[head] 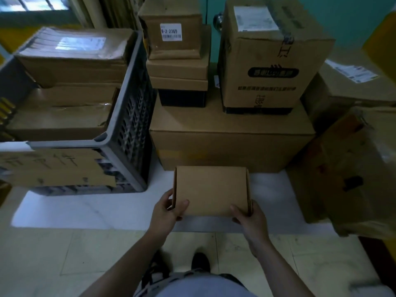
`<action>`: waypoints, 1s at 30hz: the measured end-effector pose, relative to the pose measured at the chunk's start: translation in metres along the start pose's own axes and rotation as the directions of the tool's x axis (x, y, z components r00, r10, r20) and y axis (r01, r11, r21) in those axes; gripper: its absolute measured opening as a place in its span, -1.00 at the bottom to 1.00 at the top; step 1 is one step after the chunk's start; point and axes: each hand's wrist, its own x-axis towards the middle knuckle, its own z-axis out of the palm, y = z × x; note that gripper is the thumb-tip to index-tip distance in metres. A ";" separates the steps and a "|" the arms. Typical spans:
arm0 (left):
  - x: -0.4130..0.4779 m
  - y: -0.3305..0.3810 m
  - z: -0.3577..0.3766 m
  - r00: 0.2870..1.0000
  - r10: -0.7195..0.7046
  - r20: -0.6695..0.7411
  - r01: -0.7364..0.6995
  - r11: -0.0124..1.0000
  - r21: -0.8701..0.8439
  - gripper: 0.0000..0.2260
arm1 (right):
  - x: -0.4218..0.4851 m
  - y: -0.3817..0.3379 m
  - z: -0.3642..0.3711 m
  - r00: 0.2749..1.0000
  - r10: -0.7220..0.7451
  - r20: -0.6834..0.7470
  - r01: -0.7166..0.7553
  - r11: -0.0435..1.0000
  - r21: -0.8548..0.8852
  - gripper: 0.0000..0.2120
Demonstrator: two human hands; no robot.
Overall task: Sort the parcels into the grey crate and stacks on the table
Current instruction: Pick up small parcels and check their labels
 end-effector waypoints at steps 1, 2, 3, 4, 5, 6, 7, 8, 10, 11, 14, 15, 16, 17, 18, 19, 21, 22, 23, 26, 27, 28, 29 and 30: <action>0.002 -0.006 -0.001 1.000 -0.015 -0.003 0.015 1.000 0.007 -0.61 | 0.001 0.004 0.001 1.000 0.014 0.009 -0.014 1.000 -0.023 -0.61; 0.005 -0.012 -0.002 1.000 -0.022 -0.002 0.022 1.000 0.014 -0.61 | 0.002 0.009 0.002 0.999 0.023 0.022 -0.022 0.999 -0.046 -0.56; 0.007 -0.015 -0.003 1.000 -0.027 0.001 0.027 0.999 0.026 -0.62 | 0.004 0.010 0.003 0.999 0.029 0.040 -0.027 0.998 -0.064 -0.51; 0.009 -0.022 -0.004 0.999 -0.036 0.010 0.035 0.998 0.045 -0.62 | 0.006 0.014 0.003 0.998 0.042 0.054 -0.038 0.996 -0.080 -0.47; 0.011 -0.026 -0.007 0.999 -0.038 0.022 0.036 0.997 0.074 -0.61 | 0.007 0.016 0.003 0.997 0.052 0.059 -0.047 0.995 -0.093 -0.43; 0.012 -0.033 -0.008 0.998 -0.047 0.043 0.042 0.993 0.110 -0.58 | 0.009 0.020 0.002 0.996 0.066 0.058 -0.059 0.993 -0.103 -0.42; 0.013 -0.038 -0.010 0.996 -0.061 0.060 0.051 0.988 0.146 -0.52 | 0.011 0.023 0.002 0.996 0.077 0.053 -0.071 0.992 -0.107 -0.41; 0.013 -0.044 -0.011 0.994 -0.078 0.074 0.065 0.983 0.169 -0.45 | 0.011 0.026 0.002 0.995 0.084 0.047 -0.079 0.991 -0.104 -0.41; 0.014 -0.049 -0.011 0.992 -0.093 0.086 0.076 0.980 0.182 -0.35 | 0.012 0.026 0.004 0.995 0.091 0.036 -0.087 0.991 -0.101 -0.40; 0.015 -0.049 -0.011 0.992 -0.092 0.089 0.074 0.980 0.186 -0.35 | 0.013 0.025 0.005 0.995 0.095 0.030 -0.092 0.991 -0.100 -0.40; 0.016 -0.047 -0.011 0.993 -0.063 0.100 0.041 0.977 0.208 -0.37 | 0.015 0.023 0.005 0.996 0.087 0.028 -0.084 0.991 -0.100 -0.42; 0.016 -0.047 -0.012 0.993 -0.055 0.106 0.032 0.977 0.210 -0.38 | 0.015 0.023 0.005 0.996 0.089 0.028 -0.085 0.991 -0.108 -0.42; 0.016 -0.047 -0.012 0.993 -0.051 0.109 0.028 0.979 0.201 -0.39 | 0.016 0.023 0.005 0.996 0.089 0.024 -0.086 0.990 -0.112 -0.41; 0.015 -0.048 -0.013 0.993 -0.051 0.111 0.029 0.981 0.191 -0.40 | 0.015 0.025 0.005 0.996 0.091 0.017 -0.089 0.989 -0.120 -0.39; 0.015 -0.049 -0.014 0.992 -0.054 0.113 0.033 0.983 0.182 -0.42 | 0.016 0.027 0.004 0.995 0.096 0.014 -0.094 0.989 -0.119 -0.36; 0.015 -0.050 -0.016 0.991 -0.058 0.118 0.038 0.985 0.170 -0.43 | 0.016 0.029 0.003 0.994 0.110 0.010 -0.108 0.987 -0.115 -0.34; 0.017 -0.054 -0.021 0.990 -0.054 0.129 0.034 0.988 0.153 -0.44 | 0.016 0.032 0.002 0.991 0.133 0.014 -0.131 0.987 -0.097 -0.31; 0.019 -0.055 -0.024 0.989 -0.053 0.135 0.032 0.988 0.149 -0.45 | 0.016 0.032 0.002 0.990 0.137 0.018 -0.135 0.987 -0.091 -0.32; 0.021 -0.056 -0.026 0.988 -0.057 0.146 0.036 0.989 0.142 -0.45 | 0.016 0.031 0.002 0.989 0.149 0.021 -0.147 0.985 -0.093 -0.35; 0.024 -0.055 -0.034 0.975 -0.087 0.206 0.067 0.993 0.100 -0.43 | 0.013 0.027 0.002 0.982 0.184 0.032 -0.180 0.980 -0.089 -0.49; 0.026 -0.055 -0.037 0.965 -0.100 0.241 0.082 0.993 0.081 -0.42 | 0.011 0.025 0.002 0.981 0.194 0.029 -0.191 0.978 -0.084 -0.51; 0.027 -0.056 -0.040 0.958 -0.110 0.266 0.095 0.993 0.069 -0.38 | 0.011 0.025 0.002 0.978 0.206 0.025 -0.203 0.976 -0.079 -0.51; 0.028 -0.056 -0.041 0.952 -0.117 0.281 0.106 0.993 0.055 -0.35 | 0.010 0.023 0.002 0.977 0.213 0.015 -0.211 0.974 -0.076 -0.50; 0.029 -0.057 -0.043 0.950 -0.126 0.284 0.117 0.992 0.047 -0.32 | 0.010 0.022 0.002 0.975 0.221 0.006 -0.220 0.972 -0.081 -0.52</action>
